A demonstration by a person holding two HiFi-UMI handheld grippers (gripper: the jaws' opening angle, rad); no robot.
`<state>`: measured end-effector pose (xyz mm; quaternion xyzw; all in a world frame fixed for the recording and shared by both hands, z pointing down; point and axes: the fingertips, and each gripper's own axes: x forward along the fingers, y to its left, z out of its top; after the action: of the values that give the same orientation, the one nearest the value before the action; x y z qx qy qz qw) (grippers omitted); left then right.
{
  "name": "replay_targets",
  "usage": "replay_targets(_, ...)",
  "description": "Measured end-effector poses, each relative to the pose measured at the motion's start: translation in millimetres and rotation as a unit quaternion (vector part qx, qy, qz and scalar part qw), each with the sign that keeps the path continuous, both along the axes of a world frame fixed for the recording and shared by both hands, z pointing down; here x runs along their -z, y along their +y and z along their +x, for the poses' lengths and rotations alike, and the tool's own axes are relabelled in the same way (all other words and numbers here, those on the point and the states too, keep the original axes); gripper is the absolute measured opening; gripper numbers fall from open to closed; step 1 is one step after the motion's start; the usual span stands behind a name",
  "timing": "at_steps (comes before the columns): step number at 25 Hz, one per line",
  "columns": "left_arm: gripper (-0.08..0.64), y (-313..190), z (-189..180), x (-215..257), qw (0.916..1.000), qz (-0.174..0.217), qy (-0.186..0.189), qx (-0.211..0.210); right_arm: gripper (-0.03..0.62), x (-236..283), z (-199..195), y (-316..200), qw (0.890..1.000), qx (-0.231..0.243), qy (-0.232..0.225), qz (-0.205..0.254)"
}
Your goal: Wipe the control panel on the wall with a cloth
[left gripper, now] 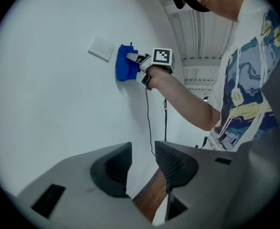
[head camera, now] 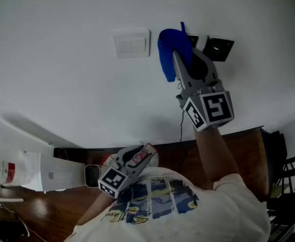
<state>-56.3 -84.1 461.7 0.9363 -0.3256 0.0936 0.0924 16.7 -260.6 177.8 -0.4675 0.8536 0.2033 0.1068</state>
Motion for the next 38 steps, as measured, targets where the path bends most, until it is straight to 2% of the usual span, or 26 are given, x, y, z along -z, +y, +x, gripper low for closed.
replay_targets(9,0.155,-4,7,0,1.0000,-0.004,0.000,-0.005,0.095,3,73,-2,0.997,-0.072,-0.028,0.007)
replay_targets(14,0.153,-4,9,-1,0.9999,-0.006,-0.002,-0.008,0.095,0,94,-1,0.995,-0.090,-0.041,0.006)
replay_targets(17,0.153,-3,10,-1,1.0000,-0.006,-0.002,-0.007,0.095,3,85,12,0.996,-0.075,-0.042,0.015)
replay_targets(22,0.155,0,7,1,1.0000,-0.003,-0.003,-0.003,0.095,1,38,34,0.999,-0.015,-0.026,0.022)
replay_targets(26,0.155,4,6,0,1.0000,0.000,-0.006,0.000,0.095,1,-3,29,0.999,0.022,-0.011,0.025)
replay_targets(29,0.153,7,6,0,1.0000,-0.001,-0.007,0.003,0.095,3,-21,17,0.999,0.030,-0.007,0.025)
replay_targets(33,0.153,9,3,0,0.9999,-0.002,-0.010,0.008,0.095,1,-23,2,1.000,0.023,-0.006,0.020)
replay_targets(38,0.153,8,-1,0,0.9998,-0.006,-0.006,0.017,0.095,-2,7,-2,1.000,-0.004,-0.017,0.015)
